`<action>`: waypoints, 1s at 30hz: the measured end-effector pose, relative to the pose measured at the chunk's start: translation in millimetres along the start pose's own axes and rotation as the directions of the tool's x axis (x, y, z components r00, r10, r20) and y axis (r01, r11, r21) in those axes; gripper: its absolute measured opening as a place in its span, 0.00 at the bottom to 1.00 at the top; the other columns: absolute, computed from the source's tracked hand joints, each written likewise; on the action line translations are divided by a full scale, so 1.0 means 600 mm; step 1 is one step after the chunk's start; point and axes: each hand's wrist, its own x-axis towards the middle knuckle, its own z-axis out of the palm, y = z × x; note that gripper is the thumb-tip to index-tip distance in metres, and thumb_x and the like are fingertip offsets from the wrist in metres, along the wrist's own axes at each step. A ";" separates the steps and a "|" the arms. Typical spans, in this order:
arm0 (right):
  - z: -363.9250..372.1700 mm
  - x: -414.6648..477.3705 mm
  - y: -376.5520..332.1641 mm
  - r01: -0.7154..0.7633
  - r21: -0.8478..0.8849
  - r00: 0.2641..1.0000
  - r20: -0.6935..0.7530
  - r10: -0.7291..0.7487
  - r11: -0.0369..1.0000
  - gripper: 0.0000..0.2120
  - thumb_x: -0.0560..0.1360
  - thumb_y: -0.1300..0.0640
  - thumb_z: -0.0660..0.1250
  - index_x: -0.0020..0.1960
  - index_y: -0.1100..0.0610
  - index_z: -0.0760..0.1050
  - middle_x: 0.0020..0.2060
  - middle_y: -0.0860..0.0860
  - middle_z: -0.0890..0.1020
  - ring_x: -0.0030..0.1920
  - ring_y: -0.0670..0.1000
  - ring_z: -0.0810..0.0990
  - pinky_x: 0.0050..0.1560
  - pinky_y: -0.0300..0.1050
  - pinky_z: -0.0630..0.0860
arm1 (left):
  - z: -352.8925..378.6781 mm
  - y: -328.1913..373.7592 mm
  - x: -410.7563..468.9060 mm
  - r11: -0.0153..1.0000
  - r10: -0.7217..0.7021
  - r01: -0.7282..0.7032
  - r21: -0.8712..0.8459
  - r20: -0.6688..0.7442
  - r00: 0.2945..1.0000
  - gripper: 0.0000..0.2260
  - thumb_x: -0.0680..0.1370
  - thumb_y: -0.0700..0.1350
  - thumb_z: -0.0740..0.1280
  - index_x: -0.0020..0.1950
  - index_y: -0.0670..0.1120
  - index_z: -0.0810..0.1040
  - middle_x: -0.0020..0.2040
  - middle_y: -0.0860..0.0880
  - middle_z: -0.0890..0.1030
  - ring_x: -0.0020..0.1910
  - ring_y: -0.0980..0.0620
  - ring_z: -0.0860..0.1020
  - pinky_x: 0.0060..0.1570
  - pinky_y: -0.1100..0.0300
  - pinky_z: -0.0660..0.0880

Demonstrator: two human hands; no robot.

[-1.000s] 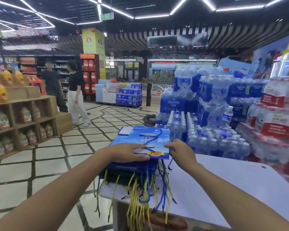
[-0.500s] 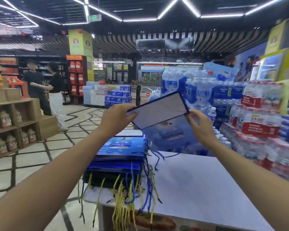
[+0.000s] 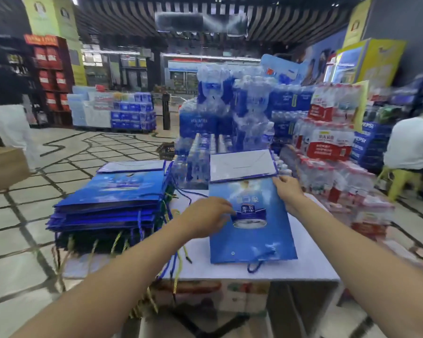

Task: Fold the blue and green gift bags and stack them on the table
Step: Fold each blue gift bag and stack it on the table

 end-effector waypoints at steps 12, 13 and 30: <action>-0.049 -0.197 0.046 0.468 -0.480 0.779 0.620 -0.090 0.742 0.14 0.76 0.61 0.66 0.54 0.44 0.82 0.51 0.41 0.85 0.54 0.40 0.82 0.57 0.38 0.76 | 0.152 0.023 -0.010 0.997 -0.079 0.076 0.020 0.259 0.963 0.26 0.86 0.62 0.49 0.83 0.55 0.59 0.83 0.54 0.57 0.82 0.52 0.53 0.77 0.39 0.55; -0.046 -0.218 0.047 0.535 -0.490 0.725 0.685 -0.076 0.688 0.13 0.75 0.57 0.67 0.54 0.43 0.82 0.51 0.39 0.84 0.54 0.39 0.81 0.57 0.36 0.75 | 0.156 0.024 -0.008 0.996 -0.086 0.081 0.027 0.250 0.965 0.26 0.86 0.61 0.49 0.82 0.55 0.58 0.83 0.54 0.56 0.82 0.52 0.52 0.77 0.38 0.54; -0.052 -0.223 -0.052 0.045 0.071 0.783 0.617 -0.079 0.996 0.09 0.82 0.65 0.62 0.59 0.60 0.78 0.29 0.50 0.65 0.30 0.48 0.63 0.37 0.43 0.69 | 0.140 0.042 -0.018 0.969 -0.160 0.189 -0.158 0.180 0.971 0.22 0.89 0.52 0.46 0.82 0.51 0.64 0.82 0.49 0.62 0.81 0.50 0.56 0.78 0.50 0.54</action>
